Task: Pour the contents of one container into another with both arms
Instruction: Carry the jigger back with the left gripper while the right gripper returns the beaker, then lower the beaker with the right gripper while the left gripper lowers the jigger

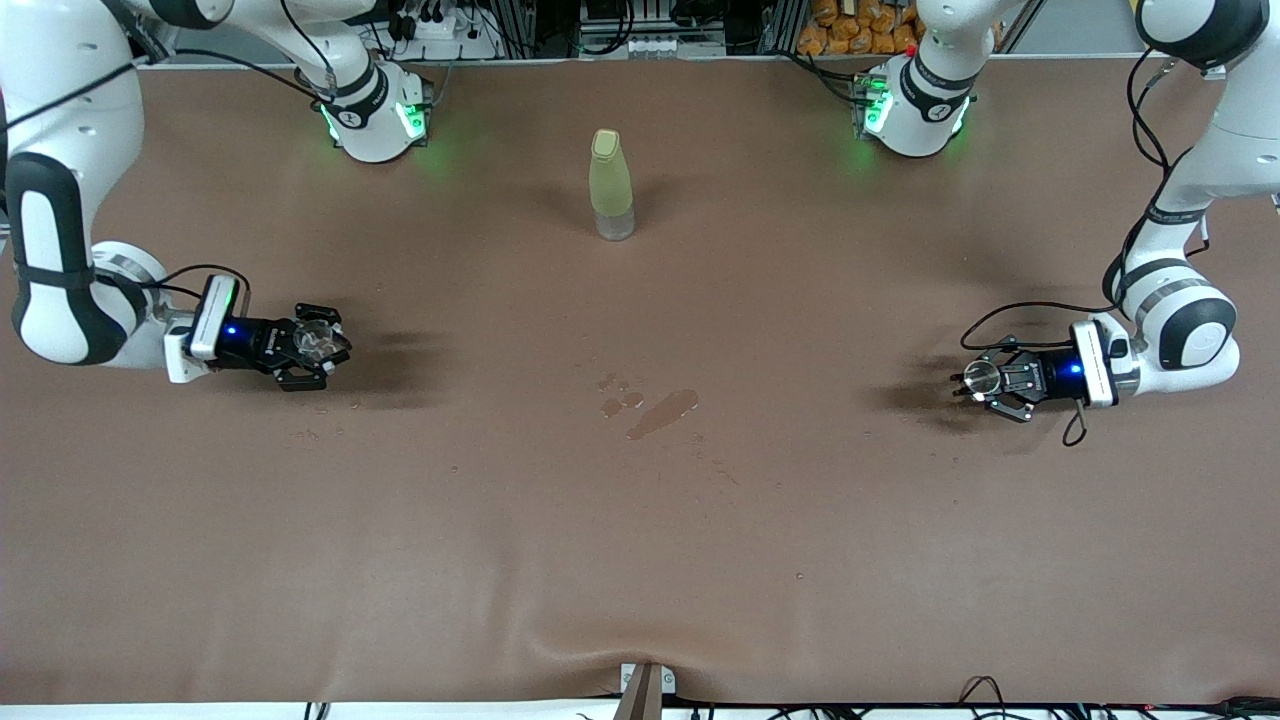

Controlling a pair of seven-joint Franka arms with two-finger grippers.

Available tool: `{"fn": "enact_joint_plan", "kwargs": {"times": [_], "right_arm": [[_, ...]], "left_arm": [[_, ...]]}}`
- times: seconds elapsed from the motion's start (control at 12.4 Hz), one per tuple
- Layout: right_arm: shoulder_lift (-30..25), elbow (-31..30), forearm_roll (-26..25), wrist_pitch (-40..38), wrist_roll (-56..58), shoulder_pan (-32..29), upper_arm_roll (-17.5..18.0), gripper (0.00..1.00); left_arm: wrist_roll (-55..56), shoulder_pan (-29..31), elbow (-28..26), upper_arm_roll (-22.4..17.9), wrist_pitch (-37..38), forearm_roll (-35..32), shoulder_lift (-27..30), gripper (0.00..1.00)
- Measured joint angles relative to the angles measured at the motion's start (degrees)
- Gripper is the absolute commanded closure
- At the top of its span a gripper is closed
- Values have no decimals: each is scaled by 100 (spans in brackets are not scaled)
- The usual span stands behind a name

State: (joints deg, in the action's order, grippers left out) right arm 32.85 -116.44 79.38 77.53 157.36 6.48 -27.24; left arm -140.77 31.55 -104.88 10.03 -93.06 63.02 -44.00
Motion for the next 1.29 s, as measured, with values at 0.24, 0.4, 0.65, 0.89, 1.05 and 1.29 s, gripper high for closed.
{"fn": "enact_joint_plan", "kwargs": {"times": [0.24,0.4,0.65,0.89,1.05,1.29], "right_arm": [[436,213,0,-16,168,-78,18,100],[651,287,-11,-22,239,-133,25,100],[976,484,-126,-21,326,-360,108,100],[1383,737,-149,-22,400,-588,292,100],[1585,899,-165,-19,411,-669,353,100],[1747,1125,-275,34,411,-843,369,100]], "left_arm": [[-130,160,339,-1,166,-192,-452,100],[-130,235,530,-2,217,-301,-630,100],[-130,333,596,-2,241,-322,-762,100],[-130,346,604,2,260,-322,-770,98],[-130,346,605,5,297,-323,-771,88],[-132,346,605,6,319,-323,-784,85]]}}
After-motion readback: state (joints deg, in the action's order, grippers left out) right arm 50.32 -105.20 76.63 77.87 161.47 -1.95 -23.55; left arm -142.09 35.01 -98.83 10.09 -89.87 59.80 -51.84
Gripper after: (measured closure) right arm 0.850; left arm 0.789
